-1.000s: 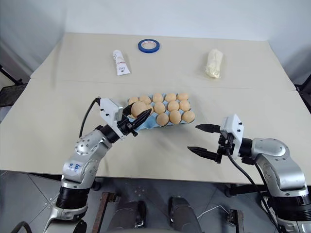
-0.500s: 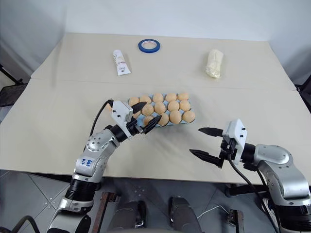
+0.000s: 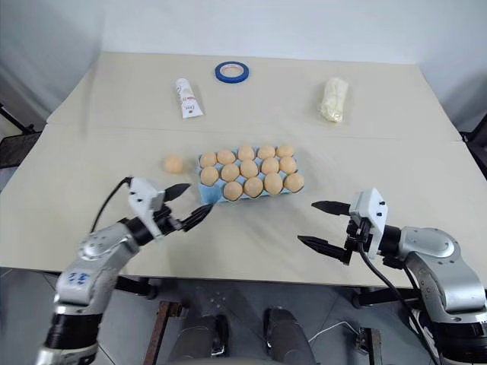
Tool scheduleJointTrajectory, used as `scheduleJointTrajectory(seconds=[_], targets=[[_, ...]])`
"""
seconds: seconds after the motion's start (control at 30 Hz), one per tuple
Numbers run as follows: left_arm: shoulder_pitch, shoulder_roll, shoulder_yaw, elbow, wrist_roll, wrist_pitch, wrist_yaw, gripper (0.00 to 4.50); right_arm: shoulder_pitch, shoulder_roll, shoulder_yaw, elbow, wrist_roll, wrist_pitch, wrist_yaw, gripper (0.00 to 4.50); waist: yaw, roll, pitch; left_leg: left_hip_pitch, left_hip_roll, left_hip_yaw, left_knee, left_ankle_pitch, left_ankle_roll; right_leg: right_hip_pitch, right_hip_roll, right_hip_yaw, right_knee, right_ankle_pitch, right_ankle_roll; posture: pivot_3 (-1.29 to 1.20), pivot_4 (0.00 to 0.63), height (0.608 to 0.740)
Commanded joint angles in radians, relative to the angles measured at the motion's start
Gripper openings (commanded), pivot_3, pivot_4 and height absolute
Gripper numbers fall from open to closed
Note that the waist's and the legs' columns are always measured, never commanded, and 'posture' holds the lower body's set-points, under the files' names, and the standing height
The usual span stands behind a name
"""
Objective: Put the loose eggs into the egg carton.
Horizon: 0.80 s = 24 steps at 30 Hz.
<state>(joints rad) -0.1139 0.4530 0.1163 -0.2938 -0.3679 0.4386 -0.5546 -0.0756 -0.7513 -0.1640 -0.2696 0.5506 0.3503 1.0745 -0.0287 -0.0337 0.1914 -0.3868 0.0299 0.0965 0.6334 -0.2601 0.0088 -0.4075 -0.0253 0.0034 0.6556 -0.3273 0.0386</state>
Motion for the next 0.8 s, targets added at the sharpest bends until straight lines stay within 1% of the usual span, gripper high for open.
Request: scheduleJointTrajectory(seconds=[0.03,0.13,0.27,0.4,0.47,0.6,0.8], targets=[[0.053,0.056,0.096,-0.055,-0.051,-0.003,-0.043,4.47,-0.021,-0.011,-0.018,-0.006,0.01,-0.015,0.011,4.5,0.001,0.0,0.0,0.0,0.0,0.0,0.0,0.0,0.0,0.0,-0.001,0.0,0.0,0.0,0.0,0.0,0.15,0.74],[0.102,0.108,0.169,-0.03,-0.064,-0.015,-0.071,4.47,-0.033,-0.007,-0.007,0.007,0.005,-0.018,0.017,4.5,0.002,0.0,0.0,0.0,0.0,0.0,0.0,0.0,0.0,0.0,-0.001,0.0,-0.001,0.0,0.0,0.0,0.15,0.74],[0.14,0.162,0.267,0.049,-0.062,-0.048,-0.098,4.47,-0.047,-0.004,-0.001,0.019,0.004,-0.018,0.022,4.5,0.002,0.0,0.0,0.0,0.0,0.0,-0.002,0.0,0.0,0.0,-0.002,0.0,-0.002,-0.001,-0.001,0.0,0.15,0.74],[0.135,0.186,0.293,0.069,-0.061,-0.053,-0.106,4.47,-0.054,-0.004,-0.004,0.028,0.01,-0.019,0.03,4.5,0.002,0.0,0.0,-0.001,0.0,0.0,-0.004,-0.001,0.0,-0.001,-0.002,-0.001,-0.003,-0.001,-0.003,0.0,0.15,0.74],[0.103,0.191,0.289,0.088,-0.048,-0.066,-0.096,4.47,-0.057,-0.004,-0.006,0.033,0.01,-0.021,0.034,4.5,0.002,0.0,0.0,-0.001,0.0,0.0,-0.004,-0.001,-0.001,-0.001,-0.002,-0.001,-0.003,-0.001,-0.003,0.0,0.15,0.74],[-0.042,0.189,0.232,0.216,0.0,-0.091,-0.069,4.47,-0.068,-0.001,0.006,0.039,0.002,-0.019,0.036,4.5,0.006,0.0,0.0,-0.001,0.0,-0.001,-0.004,-0.001,-0.001,-0.001,-0.002,-0.002,-0.003,-0.001,-0.003,0.0,0.15,0.74],[-0.354,0.151,0.132,0.561,0.084,-0.233,-0.077,4.47,-0.103,0.005,0.027,0.056,-0.006,-0.017,0.031,4.5,0.004,0.0,0.0,-0.002,0.0,0.0,-0.003,0.0,0.0,-0.001,-0.002,-0.002,-0.002,-0.001,-0.002,0.0,0.15,0.74]])
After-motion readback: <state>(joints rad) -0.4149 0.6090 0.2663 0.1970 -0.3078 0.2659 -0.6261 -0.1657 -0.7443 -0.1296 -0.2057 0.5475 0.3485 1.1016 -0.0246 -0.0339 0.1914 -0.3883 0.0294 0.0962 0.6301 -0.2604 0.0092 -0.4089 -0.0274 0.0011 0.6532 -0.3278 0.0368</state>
